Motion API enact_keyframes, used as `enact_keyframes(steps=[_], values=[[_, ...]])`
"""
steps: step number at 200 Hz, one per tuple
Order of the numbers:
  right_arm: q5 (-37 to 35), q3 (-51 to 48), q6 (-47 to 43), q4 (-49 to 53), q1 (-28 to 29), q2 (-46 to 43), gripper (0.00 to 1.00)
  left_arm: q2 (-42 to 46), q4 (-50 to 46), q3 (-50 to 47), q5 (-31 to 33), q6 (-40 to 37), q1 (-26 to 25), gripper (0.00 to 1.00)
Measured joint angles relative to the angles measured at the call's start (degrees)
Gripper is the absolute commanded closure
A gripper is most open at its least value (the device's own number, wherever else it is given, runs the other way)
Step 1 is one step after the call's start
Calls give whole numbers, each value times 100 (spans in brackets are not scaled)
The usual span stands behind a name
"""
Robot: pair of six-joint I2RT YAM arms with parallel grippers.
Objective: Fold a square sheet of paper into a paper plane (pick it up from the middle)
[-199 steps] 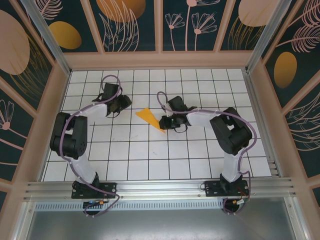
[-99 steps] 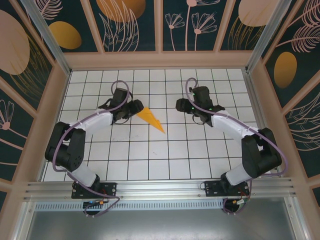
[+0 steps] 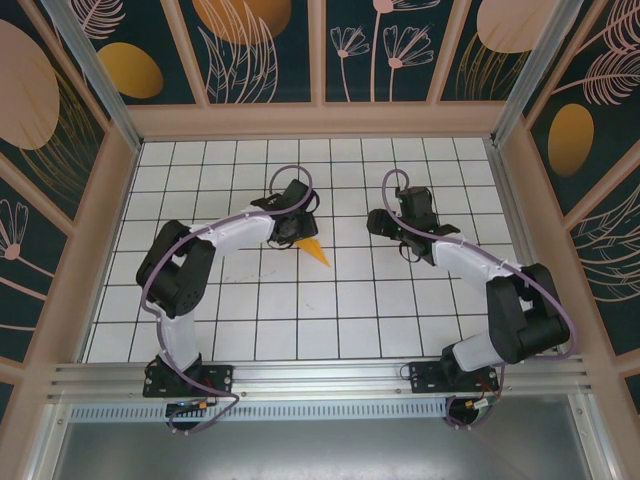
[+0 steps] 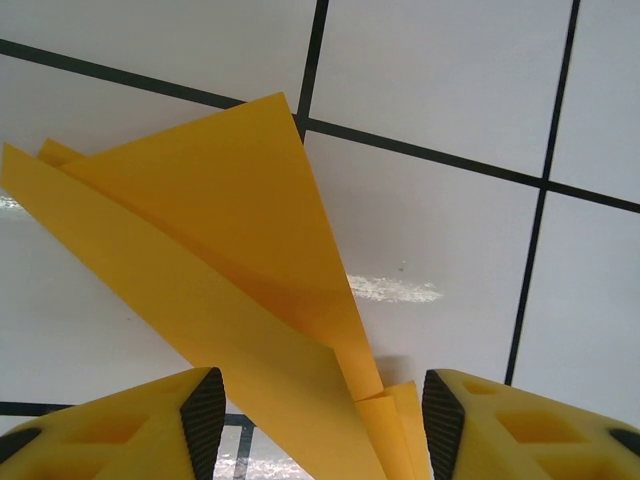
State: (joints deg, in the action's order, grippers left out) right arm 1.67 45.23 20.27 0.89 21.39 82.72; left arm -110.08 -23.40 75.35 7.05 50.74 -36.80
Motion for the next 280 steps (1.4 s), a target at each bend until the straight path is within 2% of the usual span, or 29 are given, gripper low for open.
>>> enact_keyframes(steps=[45,81,138,173,204,243,280], values=[[2,-120,4,-129,2,-164,24,-284,-654,457,306,35,-101,40],[11,-184,4,-205,2,-278,25,-361,-1064,564,452,39,-105,42],[55,-192,7,-225,2,-286,27,-352,-1270,546,636,175,-109,59],[94,-192,24,-227,2,-286,28,-160,-1005,256,627,459,-109,76],[96,-192,28,-227,2,-284,31,-26,-651,26,566,623,-109,100],[170,-192,31,-247,-7,-284,32,227,-264,-157,490,656,-111,100],[542,-201,166,-343,-33,-286,29,876,785,-586,-225,278,-109,100]])
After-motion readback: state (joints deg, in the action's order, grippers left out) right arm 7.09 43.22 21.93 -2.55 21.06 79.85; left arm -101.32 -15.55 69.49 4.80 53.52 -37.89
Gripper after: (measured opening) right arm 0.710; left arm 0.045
